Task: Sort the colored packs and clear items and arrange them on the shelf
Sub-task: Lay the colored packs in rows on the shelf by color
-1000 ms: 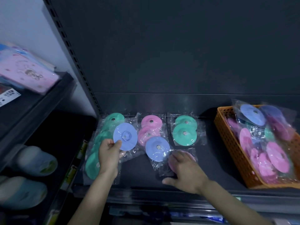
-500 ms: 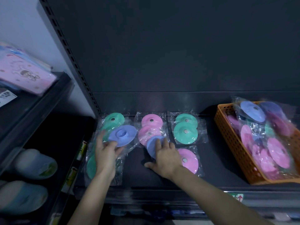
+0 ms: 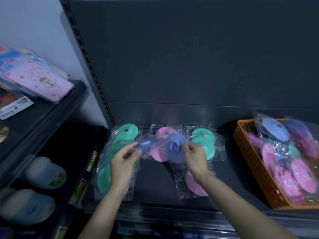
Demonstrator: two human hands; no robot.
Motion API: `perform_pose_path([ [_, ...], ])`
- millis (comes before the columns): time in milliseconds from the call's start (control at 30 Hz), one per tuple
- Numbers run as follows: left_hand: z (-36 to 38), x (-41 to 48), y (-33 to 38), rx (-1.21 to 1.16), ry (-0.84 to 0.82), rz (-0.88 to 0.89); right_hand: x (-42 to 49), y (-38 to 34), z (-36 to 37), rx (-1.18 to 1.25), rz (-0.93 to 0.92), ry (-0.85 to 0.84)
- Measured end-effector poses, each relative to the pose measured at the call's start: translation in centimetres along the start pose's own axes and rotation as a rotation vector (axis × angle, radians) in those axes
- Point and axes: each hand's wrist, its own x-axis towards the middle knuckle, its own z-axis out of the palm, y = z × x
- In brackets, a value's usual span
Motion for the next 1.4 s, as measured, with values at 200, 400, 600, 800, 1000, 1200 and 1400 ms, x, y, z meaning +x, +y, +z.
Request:
perform_pose_path([
  [200,1.0,0.7,0.2,0.097,-0.017,0.033,-0.1,-0.7,-2.8,0.458,0.091,-0.07],
  [400,3.7,-0.4,0.6,-0.027,-0.21,-0.294,-0.7,1.1,-6.2,0.205,-0.212,0.044],
  [600,6.8,-0.5,0.4,-0.068,-0.306,-0.448,-1.8,4.1,-7.4,-0.004,-0.331,-0.03],
  [800,9.0,-0.7,0.6,-0.29,-0.402,-0.591,-2.3,5.8,-8.6,-0.056,-0.364,-0.061],
  [1000,12.3,-1.8,1.1,-0.513,-0.489,-0.66,-1.1,5.0,-10.1,-0.241,-0.64,0.024],
  [1200,15.4,-2.5,0.8,-0.324,-0.399,-0.51,0.0,5.9,-13.0,-0.44,-0.783,-0.076],
  [1400,16.5,-3.0,0.8,-0.189,-0.267,-0.355,1.6,8.2,-15.8,-0.722,-0.254,-0.075],
])
